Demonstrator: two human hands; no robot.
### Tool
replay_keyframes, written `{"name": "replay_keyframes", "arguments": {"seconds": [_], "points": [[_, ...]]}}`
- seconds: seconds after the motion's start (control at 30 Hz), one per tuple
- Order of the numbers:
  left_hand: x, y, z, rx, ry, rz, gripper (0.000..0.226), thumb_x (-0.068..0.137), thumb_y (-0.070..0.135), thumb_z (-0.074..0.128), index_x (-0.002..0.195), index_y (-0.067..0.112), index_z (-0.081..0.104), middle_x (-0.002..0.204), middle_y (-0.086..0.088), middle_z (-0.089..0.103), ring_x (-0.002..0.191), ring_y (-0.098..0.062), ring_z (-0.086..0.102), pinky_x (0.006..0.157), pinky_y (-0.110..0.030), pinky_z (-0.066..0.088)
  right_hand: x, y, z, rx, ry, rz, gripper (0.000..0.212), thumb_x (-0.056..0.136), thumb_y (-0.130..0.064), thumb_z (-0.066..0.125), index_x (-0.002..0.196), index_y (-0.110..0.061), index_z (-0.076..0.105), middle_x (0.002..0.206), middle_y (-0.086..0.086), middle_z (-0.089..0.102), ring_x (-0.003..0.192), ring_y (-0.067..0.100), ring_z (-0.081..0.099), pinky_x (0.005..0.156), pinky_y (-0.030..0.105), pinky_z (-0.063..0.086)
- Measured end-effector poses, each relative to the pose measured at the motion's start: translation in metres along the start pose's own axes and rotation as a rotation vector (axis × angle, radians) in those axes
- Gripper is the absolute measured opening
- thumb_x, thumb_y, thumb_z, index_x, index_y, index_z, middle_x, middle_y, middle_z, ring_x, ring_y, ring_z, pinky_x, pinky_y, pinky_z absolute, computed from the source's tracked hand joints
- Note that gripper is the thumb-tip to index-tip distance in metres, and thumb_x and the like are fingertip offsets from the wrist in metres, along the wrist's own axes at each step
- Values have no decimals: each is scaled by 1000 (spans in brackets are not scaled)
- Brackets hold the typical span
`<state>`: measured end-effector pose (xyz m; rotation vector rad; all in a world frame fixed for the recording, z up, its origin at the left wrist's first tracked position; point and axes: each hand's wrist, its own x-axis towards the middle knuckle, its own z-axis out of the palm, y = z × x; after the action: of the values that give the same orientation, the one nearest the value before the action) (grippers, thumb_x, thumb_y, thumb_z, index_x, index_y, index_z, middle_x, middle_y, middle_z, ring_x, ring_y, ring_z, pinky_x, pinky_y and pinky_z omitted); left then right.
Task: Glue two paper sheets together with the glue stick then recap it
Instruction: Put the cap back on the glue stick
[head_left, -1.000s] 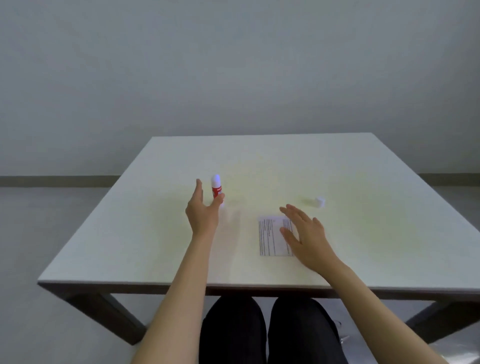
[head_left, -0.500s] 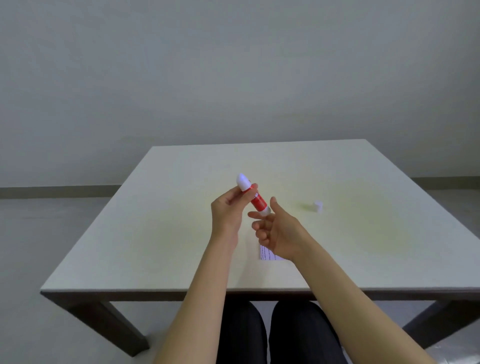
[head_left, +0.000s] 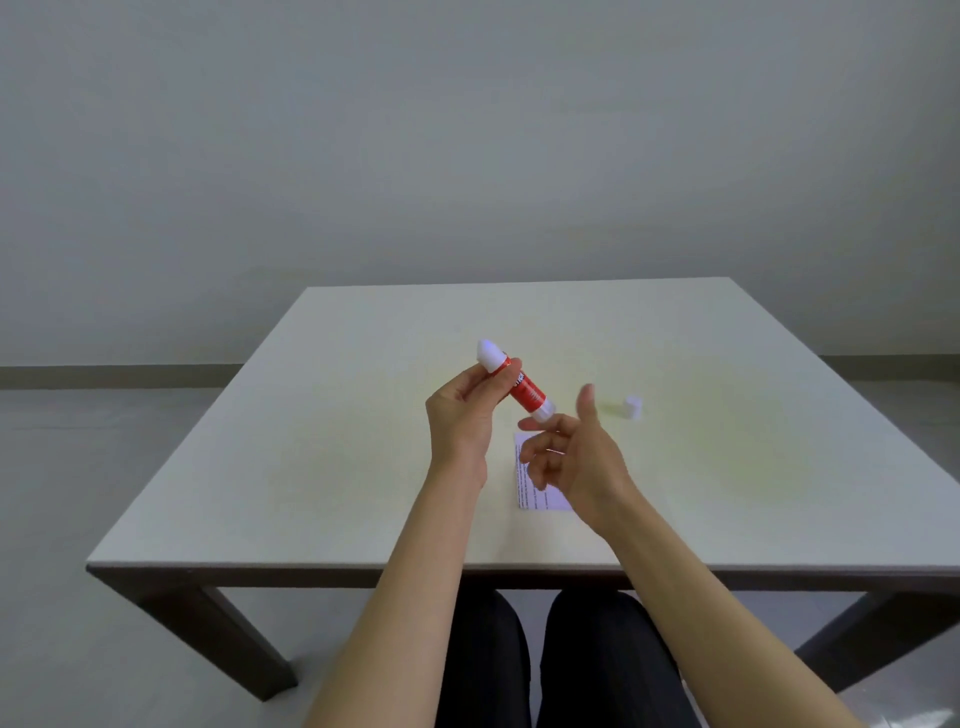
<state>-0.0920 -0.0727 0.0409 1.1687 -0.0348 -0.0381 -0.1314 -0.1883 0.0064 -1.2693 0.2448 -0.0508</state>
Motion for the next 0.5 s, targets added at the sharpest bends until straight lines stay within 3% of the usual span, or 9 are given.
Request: {"name": "replay_keyframes", "arguments": {"seconds": [0.07,0.13,0.17,0.23,0.3,0.33,0.4,0.5], "points": [[0,3,0,20,-11,13,7,74,14,78,72,21,77,81,3,75,89,-18,68,93,-29,48,1,-6,0,153,-113,158,57,94,-53,36,81,-4,63,54,9,62,40,19,50,41,22,44],[2,5,-1,24,-13,34,9,73,13,78,70,22,77,78,7,76,88,-17,68,93,-29,49,2,-8,1,208,-156,97,39,96,-37,45,83,-4,61,60,8,62,45,16,55,46,22,49],[3,6,-1,27,-10,45,9,73,14,78,70,22,77,77,8,76,88,-16,68,92,-28,50,2,-6,3,183,-149,-17,29,96,-29,49,86,-3,60,66,8,63,49,16,59,51,22,51],[5,7,-2,25,-4,57,8,74,14,78,72,22,77,78,8,76,89,-17,68,88,-24,50,1,2,5,-143,-28,-360,10,92,-16,56,93,-6,56,77,3,66,58,16,66,59,17,52],[5,5,-2,26,8,55,8,74,14,78,77,22,77,79,10,76,90,-17,69,81,-17,49,4,12,3,-629,184,-675,13,86,-11,63,93,-10,51,79,-9,63,63,11,63,59,7,44],[5,3,-2,32,14,52,9,74,14,78,79,21,77,79,11,77,90,-16,69,77,-12,49,5,15,3,-734,230,-755,18,84,-11,66,93,-12,51,78,-15,61,64,9,59,59,6,42],[5,1,-3,42,24,48,9,74,15,78,80,20,77,79,11,77,91,-16,69,69,-5,48,5,13,4,-628,231,-653,25,82,-21,69,99,-16,52,80,-18,62,61,7,58,59,7,42],[5,1,-5,40,33,30,7,73,14,78,77,20,76,77,11,76,89,-15,69,74,-11,47,4,-9,6,-25,-60,9,45,92,-47,48,107,-6,58,71,6,70,50,18,60,53,24,51]]}}
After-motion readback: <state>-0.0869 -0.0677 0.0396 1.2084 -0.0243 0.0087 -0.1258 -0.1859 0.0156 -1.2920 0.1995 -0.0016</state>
